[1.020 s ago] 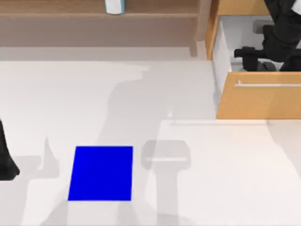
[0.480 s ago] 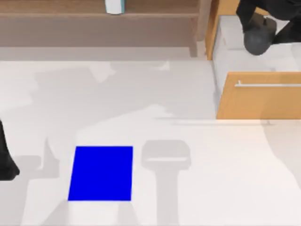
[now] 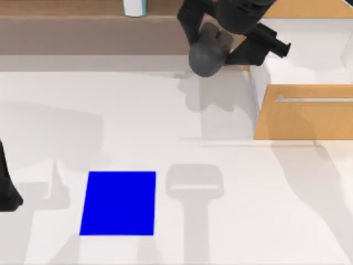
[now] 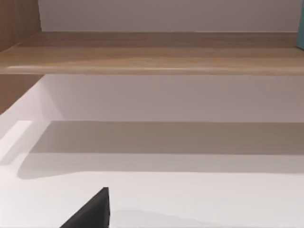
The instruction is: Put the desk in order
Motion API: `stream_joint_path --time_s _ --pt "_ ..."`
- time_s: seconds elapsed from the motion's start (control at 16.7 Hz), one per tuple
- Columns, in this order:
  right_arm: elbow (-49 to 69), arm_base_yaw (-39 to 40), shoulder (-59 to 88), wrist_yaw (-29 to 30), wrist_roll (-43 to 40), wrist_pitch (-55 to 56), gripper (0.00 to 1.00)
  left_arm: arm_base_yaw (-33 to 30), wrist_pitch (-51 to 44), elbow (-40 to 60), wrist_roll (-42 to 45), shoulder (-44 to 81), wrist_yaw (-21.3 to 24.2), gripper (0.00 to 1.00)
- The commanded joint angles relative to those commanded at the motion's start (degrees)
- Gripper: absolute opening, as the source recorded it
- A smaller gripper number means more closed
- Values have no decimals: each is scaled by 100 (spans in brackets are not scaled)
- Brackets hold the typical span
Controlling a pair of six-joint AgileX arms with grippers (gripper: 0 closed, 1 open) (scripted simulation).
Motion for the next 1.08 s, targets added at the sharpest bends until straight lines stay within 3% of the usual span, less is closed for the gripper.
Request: stream_joint_path --time_s 0.54,0.84,1.08 --pt "420 2123 1667 482 510 -239 0 0 0 0 0 0 0 100" --pt "629 2602 2292 969 385 -272 0 0 0 0 0 0 0 100" --pt "651 2634 2327 1034 369 -270 0 0 0 0 0 0 0 100"
